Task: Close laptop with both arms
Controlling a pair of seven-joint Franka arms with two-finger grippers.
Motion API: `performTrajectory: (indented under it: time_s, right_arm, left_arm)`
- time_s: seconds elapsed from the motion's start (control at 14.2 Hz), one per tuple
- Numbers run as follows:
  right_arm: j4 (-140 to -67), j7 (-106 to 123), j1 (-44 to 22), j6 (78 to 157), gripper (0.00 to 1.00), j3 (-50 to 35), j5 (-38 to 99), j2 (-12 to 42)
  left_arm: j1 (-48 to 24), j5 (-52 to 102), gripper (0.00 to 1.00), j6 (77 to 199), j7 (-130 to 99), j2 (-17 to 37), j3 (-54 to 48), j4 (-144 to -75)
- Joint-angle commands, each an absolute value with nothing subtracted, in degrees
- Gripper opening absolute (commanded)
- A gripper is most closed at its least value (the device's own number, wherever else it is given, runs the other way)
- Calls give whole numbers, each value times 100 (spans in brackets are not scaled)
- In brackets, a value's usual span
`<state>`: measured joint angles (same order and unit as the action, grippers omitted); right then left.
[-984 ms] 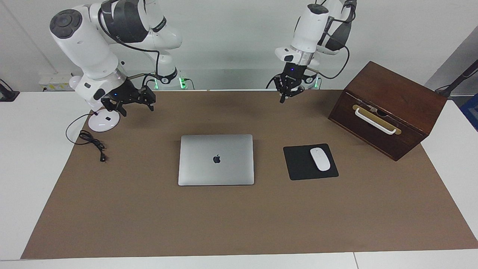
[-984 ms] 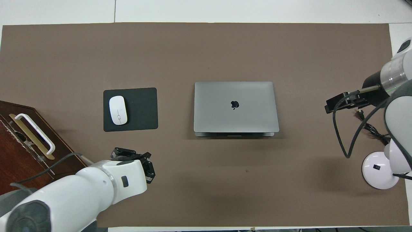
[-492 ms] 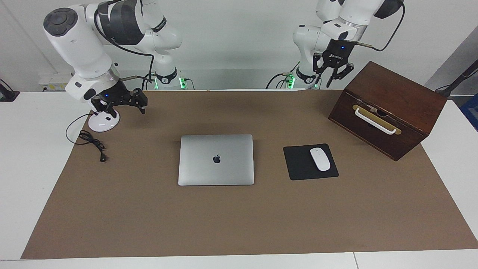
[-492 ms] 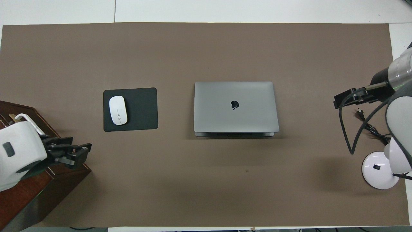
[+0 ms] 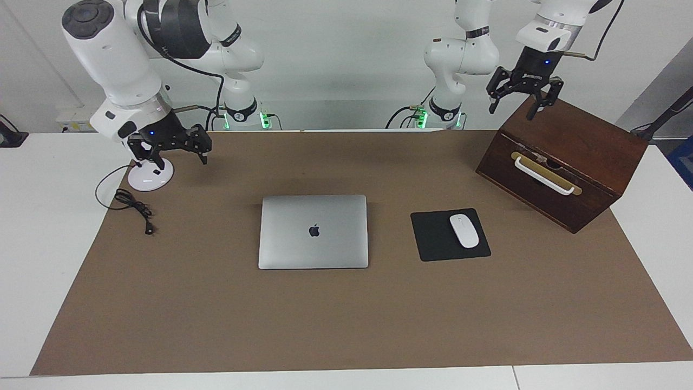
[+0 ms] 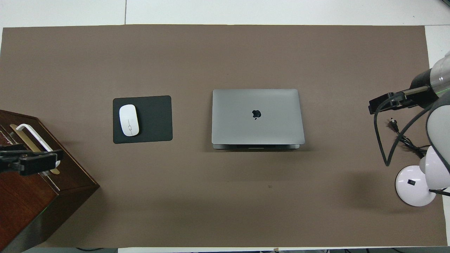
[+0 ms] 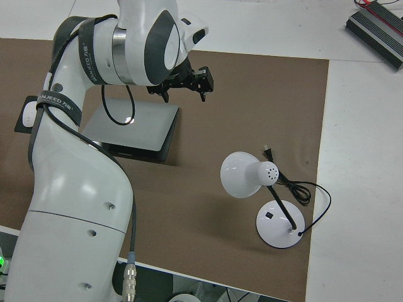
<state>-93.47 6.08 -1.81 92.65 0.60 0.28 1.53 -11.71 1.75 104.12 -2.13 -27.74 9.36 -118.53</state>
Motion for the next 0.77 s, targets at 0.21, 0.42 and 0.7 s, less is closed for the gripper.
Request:
performTrajectory:
  time_s: [0.21, 0.42, 0.7]
  right_arm:
    - [-9316, 554, -105, 9308, 100, 88, 26, 149]
    - [-9316, 545, -97, 9229, 100, 263, 26, 158]
    - [-8685, 536, -132, 8659, 100, 255, -9, 342]
  left_arm:
    - [-967, 97, 100, 10162, -1134, -2217, 870, -10867]
    - [-958, 97, 100, 9783, -1125, -1435, 888, -9907]
    - [-958, 88, 100, 9800, -1125, -959, 896, -9888]
